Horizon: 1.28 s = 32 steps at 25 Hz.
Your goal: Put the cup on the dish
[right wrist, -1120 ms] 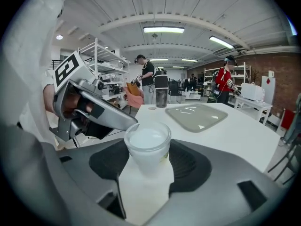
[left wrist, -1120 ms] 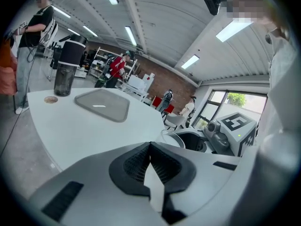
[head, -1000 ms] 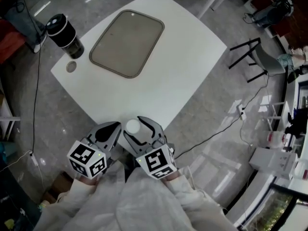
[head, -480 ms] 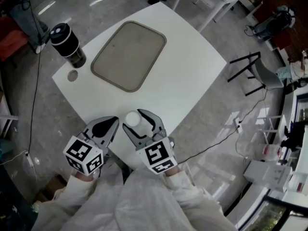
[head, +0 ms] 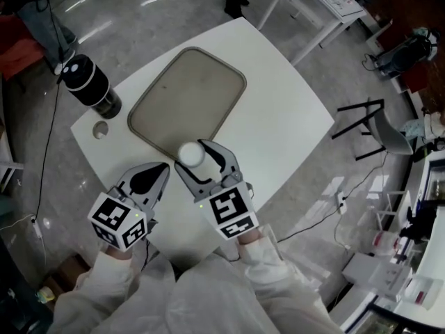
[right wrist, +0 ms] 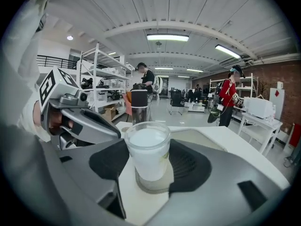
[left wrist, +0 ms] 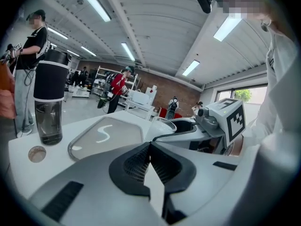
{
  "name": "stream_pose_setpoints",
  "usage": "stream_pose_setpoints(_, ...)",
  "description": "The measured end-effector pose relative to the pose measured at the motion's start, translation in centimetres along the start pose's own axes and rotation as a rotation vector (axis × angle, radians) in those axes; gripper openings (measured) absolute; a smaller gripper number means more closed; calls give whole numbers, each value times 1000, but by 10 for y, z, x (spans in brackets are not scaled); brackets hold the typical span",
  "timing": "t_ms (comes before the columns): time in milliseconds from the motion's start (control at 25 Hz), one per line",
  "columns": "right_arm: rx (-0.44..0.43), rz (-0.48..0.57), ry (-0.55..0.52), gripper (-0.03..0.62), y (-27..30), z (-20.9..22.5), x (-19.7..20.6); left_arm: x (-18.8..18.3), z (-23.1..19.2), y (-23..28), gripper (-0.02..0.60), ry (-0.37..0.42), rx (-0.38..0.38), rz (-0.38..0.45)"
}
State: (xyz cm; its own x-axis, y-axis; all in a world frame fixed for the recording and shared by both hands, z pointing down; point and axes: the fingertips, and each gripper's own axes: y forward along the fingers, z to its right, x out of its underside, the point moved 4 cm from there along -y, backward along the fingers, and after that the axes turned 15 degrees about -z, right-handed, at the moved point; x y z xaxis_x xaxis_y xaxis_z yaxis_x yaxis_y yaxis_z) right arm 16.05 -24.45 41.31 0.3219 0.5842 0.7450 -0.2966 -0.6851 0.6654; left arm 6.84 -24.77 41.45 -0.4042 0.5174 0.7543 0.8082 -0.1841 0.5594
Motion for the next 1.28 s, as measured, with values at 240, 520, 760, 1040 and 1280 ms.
stream_pose_setpoints(240, -6, 12, 6, 272, 39, 45, -19, -20, -37, 28, 8, -28, -36, 5)
stream_pose_setpoints(520, -25, -7, 16, 273, 84, 79, -28, -31, -64, 53, 8, -63, -48, -12)
stream_pose_setpoints(760, -31, -15, 39, 273, 124, 100, -30, -33, -89, 69, 8, -98, -49, -8)
stream_pose_setpoints(1040, -23, -44, 69, 273, 159, 113, -19, -27, -106, 84, 8, -123, -47, -27)
stream_pose_setpoints(1280, -27, -15, 81, 273, 168, 116, -22, -23, -117, 91, 8, -158, -53, -34)
